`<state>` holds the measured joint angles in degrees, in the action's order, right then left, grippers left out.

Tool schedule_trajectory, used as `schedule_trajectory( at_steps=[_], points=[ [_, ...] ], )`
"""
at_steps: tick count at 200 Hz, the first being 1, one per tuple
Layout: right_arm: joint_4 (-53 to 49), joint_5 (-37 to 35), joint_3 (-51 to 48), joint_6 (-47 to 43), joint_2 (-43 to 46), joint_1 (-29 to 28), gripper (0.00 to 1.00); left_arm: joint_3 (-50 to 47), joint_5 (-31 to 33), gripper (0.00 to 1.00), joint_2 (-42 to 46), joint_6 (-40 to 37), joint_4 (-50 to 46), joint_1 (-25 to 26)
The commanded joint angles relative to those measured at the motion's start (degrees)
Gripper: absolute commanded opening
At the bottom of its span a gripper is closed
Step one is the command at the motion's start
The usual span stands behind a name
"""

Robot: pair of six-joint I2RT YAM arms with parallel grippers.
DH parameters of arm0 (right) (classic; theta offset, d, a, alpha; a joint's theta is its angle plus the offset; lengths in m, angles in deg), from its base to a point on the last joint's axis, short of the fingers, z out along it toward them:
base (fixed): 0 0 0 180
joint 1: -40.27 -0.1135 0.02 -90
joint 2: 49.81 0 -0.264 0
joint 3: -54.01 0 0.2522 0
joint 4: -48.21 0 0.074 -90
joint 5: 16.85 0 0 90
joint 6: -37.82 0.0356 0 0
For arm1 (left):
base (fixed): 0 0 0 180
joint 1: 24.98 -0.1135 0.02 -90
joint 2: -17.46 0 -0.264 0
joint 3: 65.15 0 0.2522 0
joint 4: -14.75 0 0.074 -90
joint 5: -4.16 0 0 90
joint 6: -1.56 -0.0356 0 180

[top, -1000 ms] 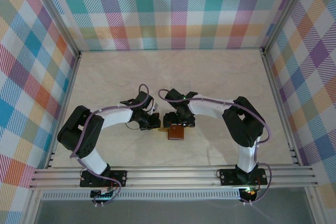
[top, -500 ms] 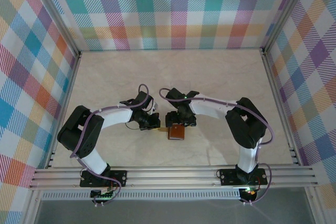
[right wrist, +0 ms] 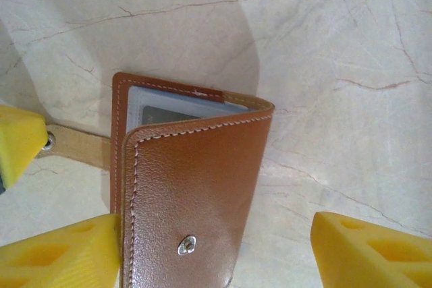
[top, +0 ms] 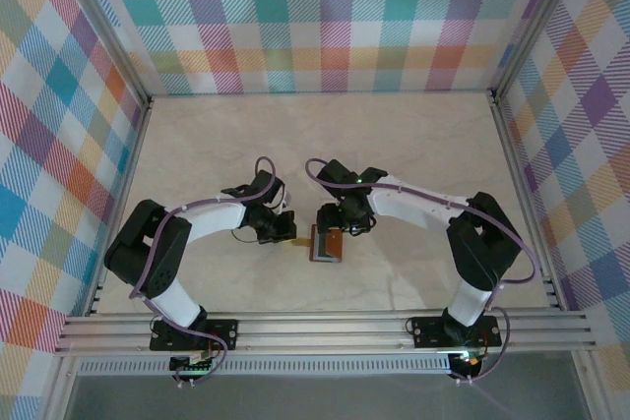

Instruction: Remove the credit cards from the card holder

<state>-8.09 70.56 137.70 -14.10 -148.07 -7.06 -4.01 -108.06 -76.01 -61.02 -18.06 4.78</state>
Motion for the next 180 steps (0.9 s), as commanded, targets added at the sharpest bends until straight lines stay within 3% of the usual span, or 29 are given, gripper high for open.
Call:
schedule_trajectory(
  at_steps=[1, 121, 180],
  points=[
    [-1.58, -0.62, -1.41, -0.78, 1.62, 0.22, 0.72, -0.62, 3.25, 0.03, 1.93, -0.15, -4.41, -1.02],
    [0.65, 0.05, -6.01, -2.51, 3.25, 2.75, 0.71, -0.53, 6.57, 0.08, 3.82, -0.13, -8.73, -2.32],
    [2.93, -0.31, -9.49, -3.11, 1.87, 3.99, 0.78, 0.17, 4.88, 0.09, 1.64, -0.28, -8.52, -2.25]
  ],
)
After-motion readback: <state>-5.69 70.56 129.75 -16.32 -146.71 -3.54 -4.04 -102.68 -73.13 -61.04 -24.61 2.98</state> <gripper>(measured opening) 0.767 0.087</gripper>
